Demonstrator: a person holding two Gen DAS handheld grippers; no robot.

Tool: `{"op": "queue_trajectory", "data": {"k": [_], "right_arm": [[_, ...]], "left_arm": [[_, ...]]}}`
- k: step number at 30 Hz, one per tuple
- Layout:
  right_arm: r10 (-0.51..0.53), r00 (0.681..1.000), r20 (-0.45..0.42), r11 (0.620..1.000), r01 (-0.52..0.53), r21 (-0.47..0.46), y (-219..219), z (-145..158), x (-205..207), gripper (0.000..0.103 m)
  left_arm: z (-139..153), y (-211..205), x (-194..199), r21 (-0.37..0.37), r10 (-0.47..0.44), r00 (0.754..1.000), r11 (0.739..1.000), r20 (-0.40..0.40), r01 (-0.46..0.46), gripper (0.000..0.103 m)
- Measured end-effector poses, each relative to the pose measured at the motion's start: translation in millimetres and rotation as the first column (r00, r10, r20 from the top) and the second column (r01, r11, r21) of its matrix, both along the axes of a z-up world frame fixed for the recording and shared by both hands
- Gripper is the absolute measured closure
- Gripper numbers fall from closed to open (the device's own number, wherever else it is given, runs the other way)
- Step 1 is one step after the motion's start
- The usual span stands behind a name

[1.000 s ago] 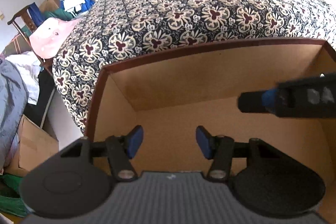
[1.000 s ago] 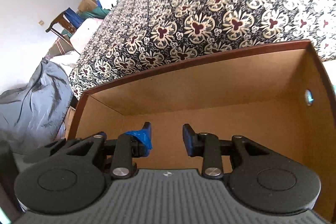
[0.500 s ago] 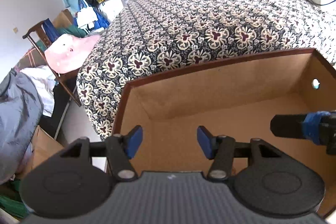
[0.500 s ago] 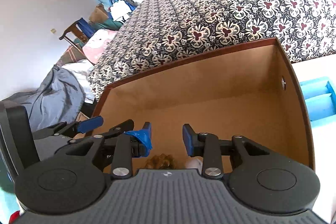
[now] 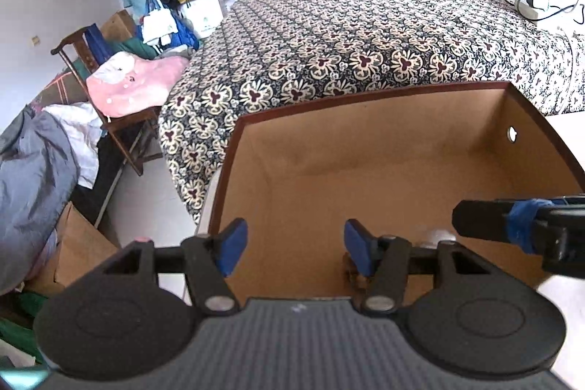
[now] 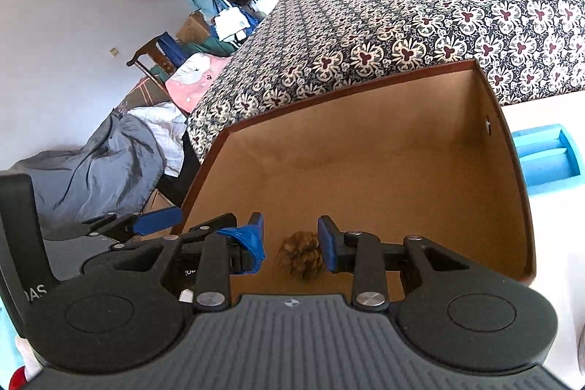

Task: Organize rigid objects
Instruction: 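Raise the right gripper out of the box, then move the right gripper back toward the yellow tape measure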

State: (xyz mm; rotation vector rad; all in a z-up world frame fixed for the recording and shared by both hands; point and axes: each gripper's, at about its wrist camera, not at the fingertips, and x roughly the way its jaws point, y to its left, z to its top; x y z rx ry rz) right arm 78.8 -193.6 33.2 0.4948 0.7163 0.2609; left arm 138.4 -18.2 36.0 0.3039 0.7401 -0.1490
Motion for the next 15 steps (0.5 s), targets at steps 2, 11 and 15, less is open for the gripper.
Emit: {"op": "queue_trajectory", "data": {"k": [2,11,15], "right_arm": [[0.006,1.0,0.002,1.0,-0.006,0.002,1.2,-1.5,-6.4,0.088],[0.011,1.0,0.014,0.999,-0.012,0.053,1.7,-11.0,-30.3,0.087],[0.001,0.999,0.035,0.999,-0.003,0.047,2.3,-13.5,-41.4,0.088]], "left_arm": [[-0.9,1.3,-7.3,0.007,0.003,1.0,1.0,0.003,-0.003,0.044],[-4.4,5.5,-38.9,0.017,0.014,1.0,1.0,0.014,-0.015,0.042],[-7.2,7.4,-47.4,0.01,0.027,1.0,1.0,0.004,-0.027,0.042]]}}
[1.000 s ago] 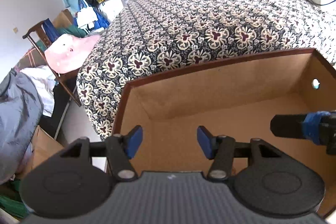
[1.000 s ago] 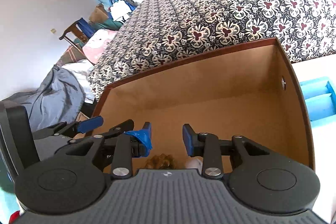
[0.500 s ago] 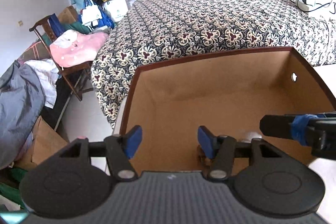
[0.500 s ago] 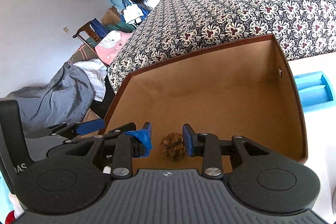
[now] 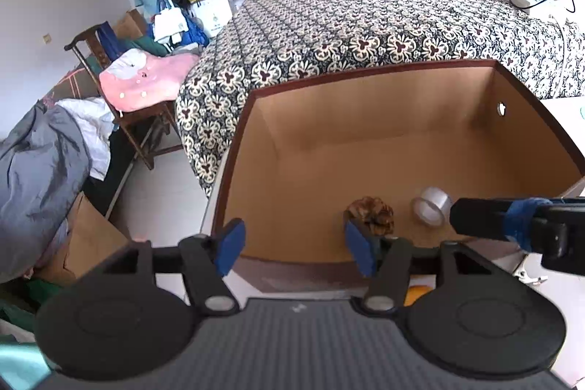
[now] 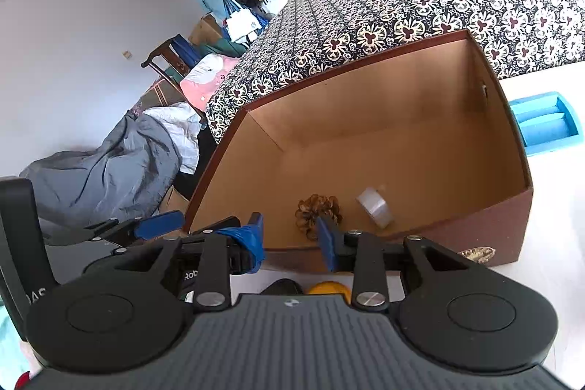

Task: Organize rigid objects
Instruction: 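Move the right gripper back toward the yellow tape measure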

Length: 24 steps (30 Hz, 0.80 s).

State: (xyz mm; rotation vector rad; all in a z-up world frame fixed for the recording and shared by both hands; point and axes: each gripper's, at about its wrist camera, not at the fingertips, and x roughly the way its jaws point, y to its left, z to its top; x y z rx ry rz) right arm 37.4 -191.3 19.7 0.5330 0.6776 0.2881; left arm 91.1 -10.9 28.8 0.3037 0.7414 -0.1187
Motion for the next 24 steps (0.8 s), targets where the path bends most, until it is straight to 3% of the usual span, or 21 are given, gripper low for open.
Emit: {"op": "queue_trajectory", "data": {"k": [24], "right_arm": [[0.033,0.994,0.103,0.999,-0.032,-0.01,8.1,-6.1,-38.4,0.087]], "left_arm": [[-4.4,12.1,-38.6,-0.036,0.028,1.0,0.999,-0.01,-0.028,0.041]]}}
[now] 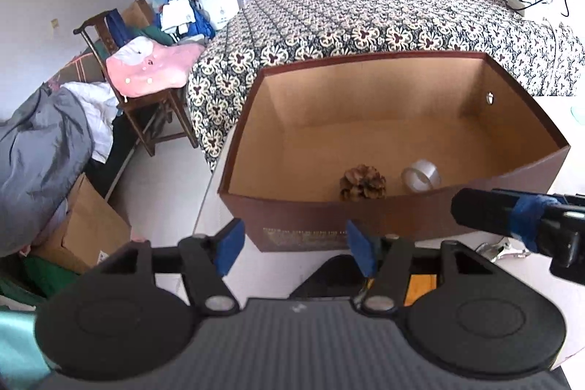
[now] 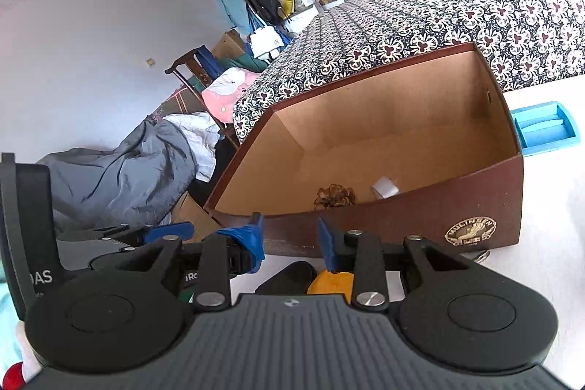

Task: Organize rigid objects
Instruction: 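Move the right gripper back toward the yellow tape measure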

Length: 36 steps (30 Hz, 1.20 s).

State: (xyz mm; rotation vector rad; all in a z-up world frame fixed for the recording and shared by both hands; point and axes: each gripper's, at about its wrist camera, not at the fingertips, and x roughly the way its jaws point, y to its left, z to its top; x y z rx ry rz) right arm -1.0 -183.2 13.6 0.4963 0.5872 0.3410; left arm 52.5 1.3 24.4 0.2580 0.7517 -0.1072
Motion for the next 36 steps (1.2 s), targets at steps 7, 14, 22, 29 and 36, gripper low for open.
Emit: {"op": "queue_trajectory", "data": {"k": [7,14,22,29,36], "right_arm": [[-0.007,1.0,0.012,1.0,0.007,-0.016,3.3,-8.6,-5.9,0.088],[-0.018,1.0,-0.015,1.0,0.017,-0.023,3.6,-21.4,-6.5,0.088],[-0.02,0.998,-0.054,0.999,0.019,-0.029,2.5,-33.6,-2.9,0.088],[-0.012,0.997,-0.071,0.999,0.01,-0.034,5.0,-40.9,-1.5,0.088],[-0.007,0.997,-0.078,0.999,0.005,-0.035,4.2,-46.4,-0.3,0.088]], "left_arm": [[-13.7,4.1,-1.6,-0.02,0.002,0.999,1.0,-0.047,-0.003,0.041],[-25.2,7.2,-2.2,-0.025,0.003,0.997,1.0,-0.073,-0.005,0.041],[-43.2,9.5,-2.1,-0.043,-0.006,0.992,0.999,-0.123,0.0,0.041],[-51.4,7.8,-2.5,-0.057,-0.028,0.989,0.998,-0.145,0.02,0.041],[-57.5,8.7,-4.6,-0.101,-0.06,0.986,0.994,-0.154,0.044,0.041]]}}
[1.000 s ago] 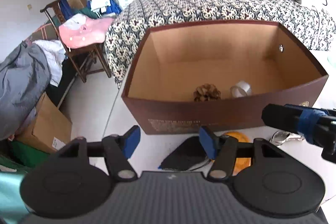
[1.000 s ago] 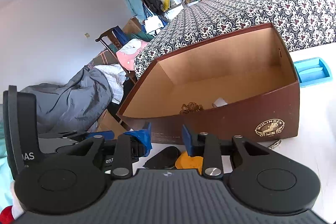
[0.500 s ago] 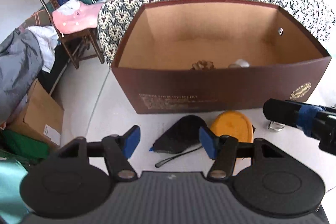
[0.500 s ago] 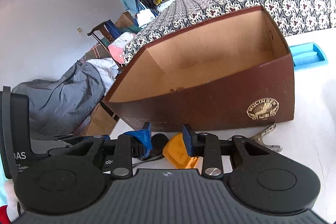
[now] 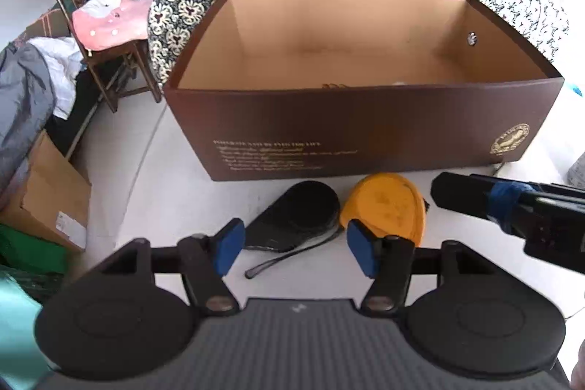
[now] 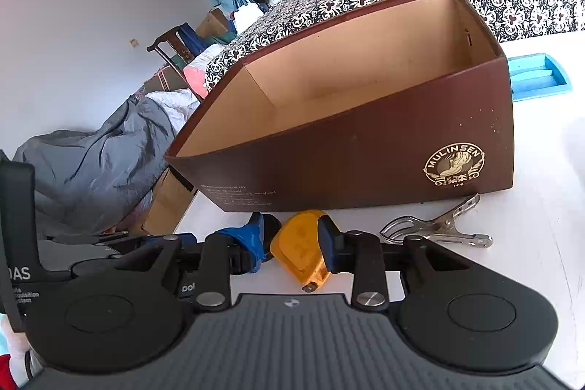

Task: Organize rigid objects
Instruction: 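Move the right gripper back toward the yellow tape measure, then close the right gripper on the yellow tape measure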

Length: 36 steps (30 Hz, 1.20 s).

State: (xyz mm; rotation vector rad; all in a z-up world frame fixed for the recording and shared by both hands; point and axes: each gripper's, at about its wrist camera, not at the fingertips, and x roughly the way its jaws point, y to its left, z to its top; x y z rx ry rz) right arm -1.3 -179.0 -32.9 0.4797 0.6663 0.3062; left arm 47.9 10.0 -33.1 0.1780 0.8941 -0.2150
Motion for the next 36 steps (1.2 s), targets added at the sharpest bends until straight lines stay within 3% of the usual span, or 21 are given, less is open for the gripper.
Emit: {"op": "queue_trajectory", "data": {"k": [11,20,28,36], "right_arm": [[0.015,1.0,0.0,0.999,-0.015,-0.048,1.0,-13.1,-2.2,0.088],[0.002,0.997,-0.074,1.0,-0.001,0.016,-9.0,-27.1,6.7,0.088],[0.0,0.995,-0.099,0.998,0.006,0.061,-15.6,-29.7,11.0,0.088],[-0.006,0.997,-0.079,0.999,0.01,0.042,-13.2,-29.0,31.2,0.088]], "left_arm": [[-17.4,8.8,-13.5,-0.114,-0.066,0.997,0.991,-0.026,0.062,0.04],[-29.0,2.3,-19.4,-0.239,-0.172,0.983,0.959,-0.058,0.154,0.036],[-34.6,-4.0,-17.0,-0.251,-0.198,0.979,0.951,-0.05,0.18,0.034],[-40.0,-11.2,-12.5,-0.229,-0.21,0.977,0.954,-0.045,0.194,0.031]]}}
